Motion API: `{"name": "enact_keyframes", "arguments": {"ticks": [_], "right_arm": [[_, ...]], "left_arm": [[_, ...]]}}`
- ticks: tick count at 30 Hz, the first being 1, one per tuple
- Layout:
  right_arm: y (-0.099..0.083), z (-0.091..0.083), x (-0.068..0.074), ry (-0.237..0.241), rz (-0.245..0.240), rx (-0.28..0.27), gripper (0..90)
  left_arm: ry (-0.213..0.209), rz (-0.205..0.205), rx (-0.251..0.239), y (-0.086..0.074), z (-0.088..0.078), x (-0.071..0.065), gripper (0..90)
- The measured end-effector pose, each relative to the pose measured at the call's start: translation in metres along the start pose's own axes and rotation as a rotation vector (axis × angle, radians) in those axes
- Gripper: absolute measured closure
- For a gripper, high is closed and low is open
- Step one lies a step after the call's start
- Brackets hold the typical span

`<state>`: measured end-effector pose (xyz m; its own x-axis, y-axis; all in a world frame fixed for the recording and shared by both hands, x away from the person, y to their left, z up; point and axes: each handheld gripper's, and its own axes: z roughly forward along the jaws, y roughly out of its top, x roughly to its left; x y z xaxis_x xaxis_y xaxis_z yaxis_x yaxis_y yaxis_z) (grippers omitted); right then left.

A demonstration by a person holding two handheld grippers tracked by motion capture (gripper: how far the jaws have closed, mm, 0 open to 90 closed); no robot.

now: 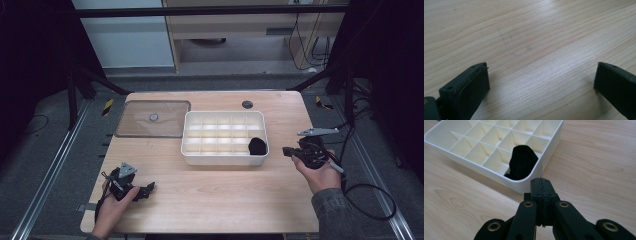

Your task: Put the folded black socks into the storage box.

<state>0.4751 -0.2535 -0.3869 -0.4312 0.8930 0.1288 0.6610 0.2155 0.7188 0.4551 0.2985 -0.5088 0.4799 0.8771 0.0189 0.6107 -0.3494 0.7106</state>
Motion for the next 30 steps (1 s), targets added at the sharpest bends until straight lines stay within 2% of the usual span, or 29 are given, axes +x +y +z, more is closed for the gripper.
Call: {"name": "enact_keyframes", "arguments": {"ticks": [3,6,12,19,24,25,26,27,28,30], "right_arm": [[-0.008,0.003,-0.002,-0.002,0.002,0.007,90.0],[-0.013,0.006,-0.003,-0.005,0.013,0.009,85.4],[-0.029,0.02,-0.004,-0.028,0.034,0.022,60.0],[-0.043,0.037,-0.001,-0.041,0.055,0.062,36.7],[-0.053,0.05,-0.002,-0.068,0.057,0.082,22.4],[-0.053,0.05,-0.002,-0.068,0.057,0.082,22.4],[-0.058,0.056,-0.002,-0.077,0.059,0.094,16.6],[-0.058,0.056,-0.002,-0.077,0.059,0.094,16.6],[-0.061,0.059,-0.001,-0.076,0.054,0.102,11.2],[-0.065,0.063,0.0,-0.077,0.048,0.11,8.8]], "left_arm": [[0.0,-0.001,0.0,0.0,0.0,0.0,0.0],[0.0,-0.001,0.0,0.0,0.0,0.0,0.0],[0.0,0.0,0.0,0.0,0.0,0.0,0.0],[0.0,0.0,0.0,0.0,0.0,0.0,0.0],[0.0,0.0,0.0,0.0,0.0,0.0,0.0],[0.0,0.0,0.0,0.0,0.0,0.0,0.0],[0.0,0.0,0.0,0.0,0.0,0.0,0.0],[0.0,0.0,0.0,0.0,0.0,0.0,0.0],[0.0,0.0,0.0,0.0,0.0,0.0,0.0],[0.0,-0.002,-0.002,0.0,0.0,0.0,0.0]]}}
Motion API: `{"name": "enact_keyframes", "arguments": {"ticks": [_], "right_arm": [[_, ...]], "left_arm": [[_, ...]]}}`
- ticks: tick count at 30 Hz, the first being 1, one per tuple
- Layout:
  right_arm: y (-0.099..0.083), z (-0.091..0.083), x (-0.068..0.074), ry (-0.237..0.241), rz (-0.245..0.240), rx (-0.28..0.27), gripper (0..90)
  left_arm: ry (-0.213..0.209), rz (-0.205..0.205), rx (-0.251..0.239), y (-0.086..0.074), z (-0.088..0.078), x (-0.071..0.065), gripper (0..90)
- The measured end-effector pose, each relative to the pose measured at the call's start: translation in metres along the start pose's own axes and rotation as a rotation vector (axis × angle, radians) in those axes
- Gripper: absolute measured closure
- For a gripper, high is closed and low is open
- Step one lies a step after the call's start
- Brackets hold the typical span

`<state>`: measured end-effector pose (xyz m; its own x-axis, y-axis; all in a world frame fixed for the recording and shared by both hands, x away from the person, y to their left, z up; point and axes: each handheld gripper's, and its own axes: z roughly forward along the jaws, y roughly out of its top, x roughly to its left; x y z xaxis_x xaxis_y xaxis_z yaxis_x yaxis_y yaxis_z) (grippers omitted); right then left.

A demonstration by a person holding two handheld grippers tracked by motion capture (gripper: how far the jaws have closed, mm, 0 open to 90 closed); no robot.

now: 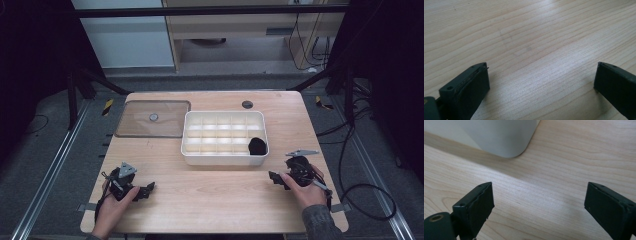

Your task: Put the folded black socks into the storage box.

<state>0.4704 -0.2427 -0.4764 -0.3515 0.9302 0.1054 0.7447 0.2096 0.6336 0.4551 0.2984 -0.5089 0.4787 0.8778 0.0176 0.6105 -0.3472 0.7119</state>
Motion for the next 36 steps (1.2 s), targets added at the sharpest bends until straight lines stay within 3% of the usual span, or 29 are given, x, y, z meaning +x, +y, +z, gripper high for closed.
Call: {"name": "enact_keyframes", "arguments": {"ticks": [10,24,32,36], "right_arm": [[-0.01,0.019,0.006,-0.04,-0.022,0.018,8.4],[-0.009,0.031,0.015,-0.1,-0.05,-0.048,8.2],[-0.014,0.038,0.019,-0.109,-0.042,-0.131,4.6],[-0.014,0.038,0.019,-0.11,-0.041,-0.131,4.6]], "left_arm": [[0.0,0.002,0.002,0.0,0.0,0.0,0.0],[0.0,0.001,0.001,0.0,0.0,0.0,0.0],[-0.002,0.002,0.0,0.0,0.001,0.0,0.0],[-0.002,0.0,0.0,0.002,0.003,0.0,0.0]]}}
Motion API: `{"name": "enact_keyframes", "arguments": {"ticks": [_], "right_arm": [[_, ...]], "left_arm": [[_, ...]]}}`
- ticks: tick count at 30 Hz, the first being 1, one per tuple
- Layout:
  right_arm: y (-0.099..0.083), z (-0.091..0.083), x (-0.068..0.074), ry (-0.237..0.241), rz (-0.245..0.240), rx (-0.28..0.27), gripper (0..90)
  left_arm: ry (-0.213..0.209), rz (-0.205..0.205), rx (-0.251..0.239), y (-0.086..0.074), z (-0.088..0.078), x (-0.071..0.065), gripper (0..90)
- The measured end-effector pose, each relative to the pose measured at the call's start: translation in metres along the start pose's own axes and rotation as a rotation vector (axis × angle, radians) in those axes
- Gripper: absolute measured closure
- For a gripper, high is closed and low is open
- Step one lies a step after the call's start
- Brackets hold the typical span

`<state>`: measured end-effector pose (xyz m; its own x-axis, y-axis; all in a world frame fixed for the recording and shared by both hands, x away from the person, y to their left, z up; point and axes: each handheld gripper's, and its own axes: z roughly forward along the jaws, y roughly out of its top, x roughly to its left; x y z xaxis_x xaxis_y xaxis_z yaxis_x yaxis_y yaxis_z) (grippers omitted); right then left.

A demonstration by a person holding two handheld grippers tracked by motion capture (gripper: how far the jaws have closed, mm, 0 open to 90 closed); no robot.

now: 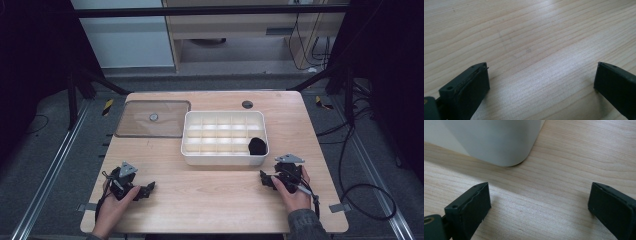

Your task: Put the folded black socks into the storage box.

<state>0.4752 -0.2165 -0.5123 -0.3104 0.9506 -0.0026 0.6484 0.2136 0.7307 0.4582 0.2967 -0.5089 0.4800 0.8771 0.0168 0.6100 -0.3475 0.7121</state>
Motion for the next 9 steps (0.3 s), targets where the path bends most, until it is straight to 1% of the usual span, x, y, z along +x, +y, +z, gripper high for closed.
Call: {"name": "enact_keyframes", "arguments": {"ticks": [1,6,9], "right_arm": [[0.0,0.0,0.0,0.0,0.0,0.0,4.5],[0.0003,0.0007,0.0,-0.008,0.013,0.004,2.3],[0.0003,0.001,-0.0017,-0.019,0.014,0.005,1.7]], "left_arm": [[-0.001,0.005,0.003,0.0012,0.0009,0.0006,0.0],[-0.002,0.002,-0.001,0.0062,0.0062,0.0029,0.0],[-0.008,0.01,0.001,0.0079,0.0078,0.0047,0.0]]}}
